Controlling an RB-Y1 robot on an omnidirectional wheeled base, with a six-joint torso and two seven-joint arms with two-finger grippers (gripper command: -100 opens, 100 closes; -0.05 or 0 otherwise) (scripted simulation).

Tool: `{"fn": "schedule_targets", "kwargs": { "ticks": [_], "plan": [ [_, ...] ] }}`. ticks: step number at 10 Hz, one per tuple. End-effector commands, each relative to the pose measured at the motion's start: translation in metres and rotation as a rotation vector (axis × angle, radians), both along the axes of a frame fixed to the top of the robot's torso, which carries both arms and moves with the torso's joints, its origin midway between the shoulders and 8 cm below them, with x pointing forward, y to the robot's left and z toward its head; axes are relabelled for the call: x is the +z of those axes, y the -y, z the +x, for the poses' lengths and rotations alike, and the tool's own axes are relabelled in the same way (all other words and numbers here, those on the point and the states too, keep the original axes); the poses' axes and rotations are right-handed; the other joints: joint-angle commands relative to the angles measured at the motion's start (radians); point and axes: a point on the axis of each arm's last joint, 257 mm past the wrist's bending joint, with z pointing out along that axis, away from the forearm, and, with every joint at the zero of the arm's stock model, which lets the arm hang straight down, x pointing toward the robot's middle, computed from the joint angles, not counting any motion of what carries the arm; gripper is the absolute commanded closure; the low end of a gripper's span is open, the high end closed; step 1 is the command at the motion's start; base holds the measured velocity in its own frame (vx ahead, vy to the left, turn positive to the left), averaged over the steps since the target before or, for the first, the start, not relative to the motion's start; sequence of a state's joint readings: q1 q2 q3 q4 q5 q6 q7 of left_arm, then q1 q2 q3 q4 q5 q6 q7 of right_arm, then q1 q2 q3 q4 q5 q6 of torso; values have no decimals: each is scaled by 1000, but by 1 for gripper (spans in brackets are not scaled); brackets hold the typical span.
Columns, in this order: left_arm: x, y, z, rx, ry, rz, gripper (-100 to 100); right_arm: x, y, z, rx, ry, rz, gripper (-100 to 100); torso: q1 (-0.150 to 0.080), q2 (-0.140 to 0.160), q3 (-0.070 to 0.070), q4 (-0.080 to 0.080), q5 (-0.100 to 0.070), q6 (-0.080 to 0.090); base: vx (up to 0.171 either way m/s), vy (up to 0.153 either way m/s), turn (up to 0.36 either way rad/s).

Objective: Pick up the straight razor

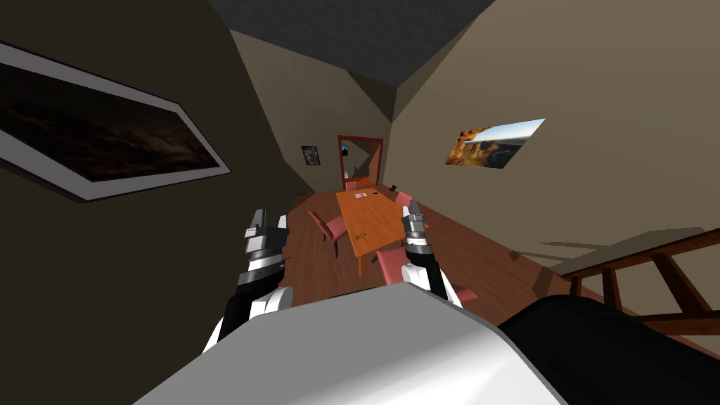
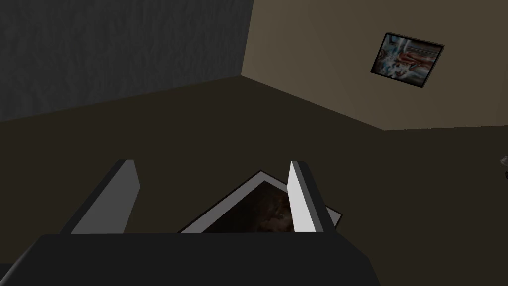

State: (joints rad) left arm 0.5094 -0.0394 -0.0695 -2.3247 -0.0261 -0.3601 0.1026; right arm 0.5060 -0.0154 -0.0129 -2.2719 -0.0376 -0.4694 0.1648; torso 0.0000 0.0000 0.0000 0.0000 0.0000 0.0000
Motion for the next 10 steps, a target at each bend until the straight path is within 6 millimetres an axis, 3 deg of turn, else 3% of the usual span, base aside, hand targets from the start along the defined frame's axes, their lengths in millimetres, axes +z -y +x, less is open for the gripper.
{"fn": "schedule_targets", "kwargs": {
  "ticks": [1, 8, 10],
  "plan": [
    [0, 0, 0, 0, 0, 0, 0, -2, 0, 3, 21, -13, -14, -100, 0, 0, 0, 0, 0, 0, 5, 22, -3],
    [0, 0, 0, 0, 0, 0, 0, -23, 23, 23, 113, -113, 62, -100, 8, -4, -2, -1, 2, 0, 37, 98, -15],
    [0, 0, 0, 0, 0, 0, 0, -34, 40, 33, 126, -159, 123, -100, 7, -2, -1, -1, 1, 0, 27, 120, -20]
  ]
}}
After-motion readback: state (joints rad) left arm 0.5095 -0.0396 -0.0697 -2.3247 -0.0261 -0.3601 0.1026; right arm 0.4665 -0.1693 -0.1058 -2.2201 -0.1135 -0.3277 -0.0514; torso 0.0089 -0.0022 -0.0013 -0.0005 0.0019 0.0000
